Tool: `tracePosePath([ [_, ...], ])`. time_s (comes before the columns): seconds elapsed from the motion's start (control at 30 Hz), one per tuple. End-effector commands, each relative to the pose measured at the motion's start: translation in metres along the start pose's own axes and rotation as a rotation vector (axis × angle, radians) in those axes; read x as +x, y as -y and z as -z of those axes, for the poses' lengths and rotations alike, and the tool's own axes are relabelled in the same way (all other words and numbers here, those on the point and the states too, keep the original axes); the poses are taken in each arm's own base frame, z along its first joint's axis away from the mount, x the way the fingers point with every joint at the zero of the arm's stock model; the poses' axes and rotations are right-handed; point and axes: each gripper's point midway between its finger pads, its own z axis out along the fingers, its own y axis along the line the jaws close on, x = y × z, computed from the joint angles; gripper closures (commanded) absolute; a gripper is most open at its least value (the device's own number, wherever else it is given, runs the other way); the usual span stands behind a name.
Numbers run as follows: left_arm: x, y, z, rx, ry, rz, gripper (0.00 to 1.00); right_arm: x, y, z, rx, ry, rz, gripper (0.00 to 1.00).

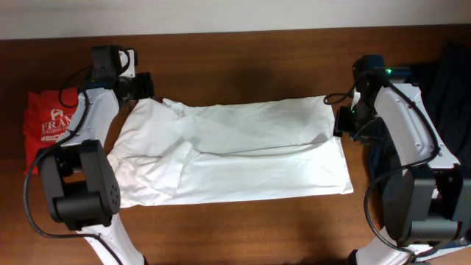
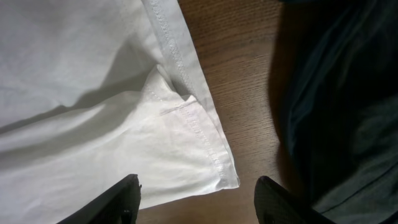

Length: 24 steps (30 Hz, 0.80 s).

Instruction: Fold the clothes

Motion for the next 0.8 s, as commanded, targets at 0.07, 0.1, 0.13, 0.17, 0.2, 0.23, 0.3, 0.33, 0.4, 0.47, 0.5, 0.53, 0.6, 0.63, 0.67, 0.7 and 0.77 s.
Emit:
tracePosePath([
  [0.07,0.027,-0.008,-0.037,-0.029,-0.083,0.014,0.32,-0.004,0.001,0.010,-0.011,0.033,-0.008,0.37],
  [0.1,0.035,-0.009,-0.044,-0.026,-0.107,0.017,0.33,-0.004,0.001,0.010,-0.011,0.033,-0.008,0.37],
  [0.13,0.039,-0.009,-0.046,-0.027,-0.119,0.018,0.37,-0.004,0.001,0.010,-0.011,0.033,-0.008,0.37],
  [0.17,0.043,-0.010,-0.049,-0.027,-0.130,0.020,0.38,-0.004,0.001,0.010,-0.011,0.033,-0.008,0.37],
  [0.2,0.044,-0.010,-0.049,-0.027,-0.133,0.020,0.40,-0.004,0.001,0.010,-0.011,0.033,-0.008,0.37],
  [0.23,0.043,-0.010,-0.049,-0.027,-0.132,0.019,0.44,-0.004,0.001,0.010,-0.011,0.033,-0.008,0.37],
  [0.3,0.044,-0.010,-0.050,-0.028,-0.134,0.019,0.45,-0.004,0.001,0.010,-0.011,0.032,-0.008,0.37],
  [0.33,0.043,-0.010,-0.050,-0.030,-0.131,0.019,0.45,-0.004,0.001,0.010,-0.011,0.032,-0.008,0.37],
  [0.4,0.039,-0.010,-0.051,-0.030,-0.114,0.016,0.44,-0.004,0.001,0.010,-0.011,0.032,-0.008,0.37],
  [0.47,0.037,-0.010,-0.051,-0.030,-0.104,0.015,0.45,-0.004,0.001,0.010,-0.011,0.032,-0.008,0.37],
  [0.5,0.037,-0.010,-0.051,-0.030,-0.106,0.015,0.46,-0.003,0.001,0.010,-0.010,0.031,-0.008,0.37],
  [0.53,0.038,-0.010,-0.051,-0.030,-0.107,0.016,0.46,-0.003,0.001,0.010,-0.010,0.031,-0.008,0.38],
  [0.6,0.042,-0.011,-0.055,-0.030,-0.119,0.017,0.46,-0.003,0.001,0.010,-0.010,0.031,-0.008,0.37],
  [0.63,0.047,-0.012,-0.059,-0.030,-0.130,0.018,0.46,-0.003,0.001,0.010,-0.010,0.030,-0.008,0.37],
  [0.67,0.049,-0.012,-0.062,-0.030,-0.137,0.019,0.46,-0.003,0.001,0.010,-0.010,0.029,-0.008,0.37],
  [0.7,0.050,-0.012,-0.062,-0.030,-0.138,0.019,0.56,-0.003,0.001,0.010,-0.010,0.029,-0.008,0.37],
  [0.77,0.049,-0.013,-0.062,-0.031,-0.134,0.019,0.89,-0.003,0.001,0.010,-0.010,0.029,-0.008,0.37],
])
